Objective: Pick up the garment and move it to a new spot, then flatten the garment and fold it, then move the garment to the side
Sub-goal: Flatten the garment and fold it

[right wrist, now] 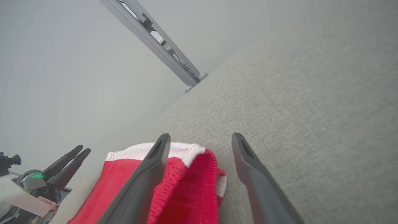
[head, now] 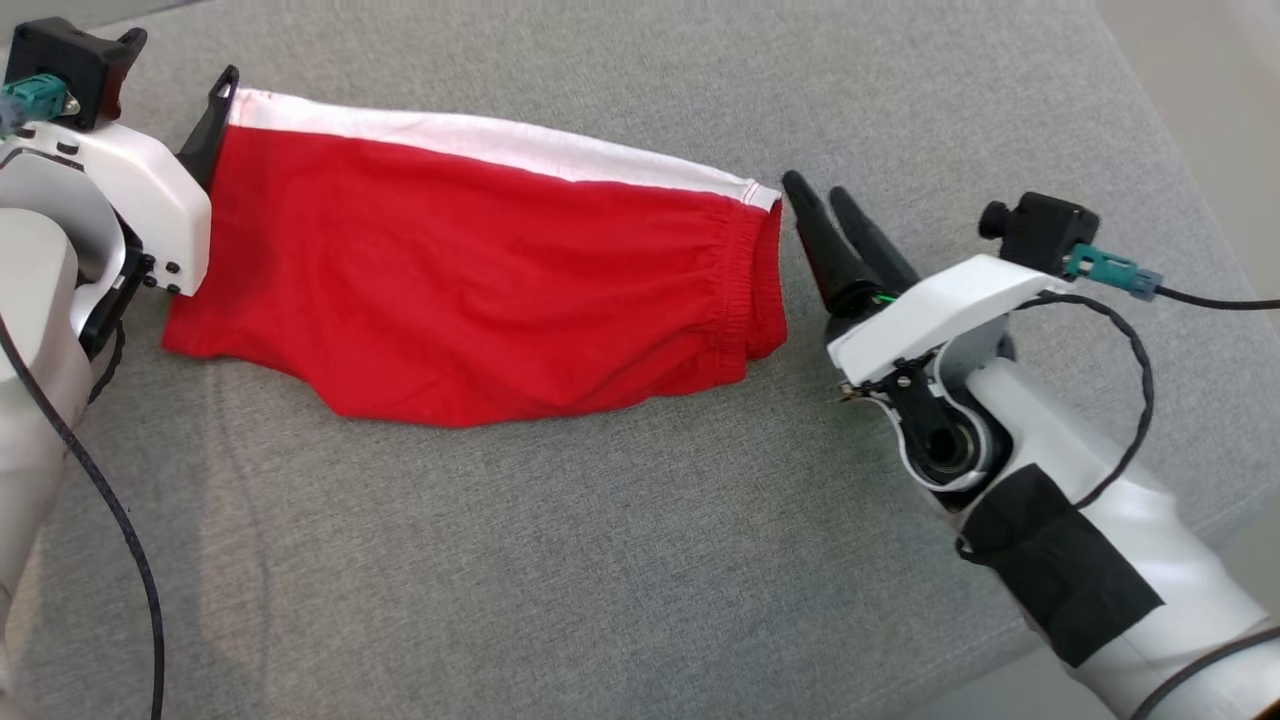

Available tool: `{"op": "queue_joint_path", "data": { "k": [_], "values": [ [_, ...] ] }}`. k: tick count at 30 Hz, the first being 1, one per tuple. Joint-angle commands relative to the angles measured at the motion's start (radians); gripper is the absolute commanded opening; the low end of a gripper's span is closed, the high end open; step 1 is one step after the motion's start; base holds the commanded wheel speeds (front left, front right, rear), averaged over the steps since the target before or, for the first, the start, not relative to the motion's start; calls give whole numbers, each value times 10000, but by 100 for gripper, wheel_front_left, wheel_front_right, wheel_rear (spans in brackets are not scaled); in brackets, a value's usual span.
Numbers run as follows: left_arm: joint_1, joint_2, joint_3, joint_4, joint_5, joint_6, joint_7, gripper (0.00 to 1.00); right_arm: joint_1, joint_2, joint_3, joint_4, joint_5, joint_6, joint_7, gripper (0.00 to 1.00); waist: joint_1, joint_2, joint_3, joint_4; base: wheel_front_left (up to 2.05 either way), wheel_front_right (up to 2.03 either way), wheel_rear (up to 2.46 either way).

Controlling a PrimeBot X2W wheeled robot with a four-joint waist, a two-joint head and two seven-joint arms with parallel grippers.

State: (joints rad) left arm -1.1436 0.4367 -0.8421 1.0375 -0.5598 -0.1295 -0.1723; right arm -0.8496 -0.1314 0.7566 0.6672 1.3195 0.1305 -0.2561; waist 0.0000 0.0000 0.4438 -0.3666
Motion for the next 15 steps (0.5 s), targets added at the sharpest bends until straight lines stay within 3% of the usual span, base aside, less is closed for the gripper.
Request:
{"op": "queue_joint_path", "data": {
  "k": [1,9,15],
  "values": [
    [99,9,82,-38,-100,4,-195,100,177,-201,-22,-39,-301,4,-98,100,0,0,-226,118,0,0,0],
    [602,-101,569,-926,-409,364,-859,100,1084,-562,-1896,-900,-3326,3,-89,100,0,0,-1003,582,0,0,0],
    [1901,-109,1467,-3225,-453,1008,-921,100,2415,-508,-3284,-2081,-6012,3,-89,100,0,0,-1730,1278,0,0,0]
  ]
}}
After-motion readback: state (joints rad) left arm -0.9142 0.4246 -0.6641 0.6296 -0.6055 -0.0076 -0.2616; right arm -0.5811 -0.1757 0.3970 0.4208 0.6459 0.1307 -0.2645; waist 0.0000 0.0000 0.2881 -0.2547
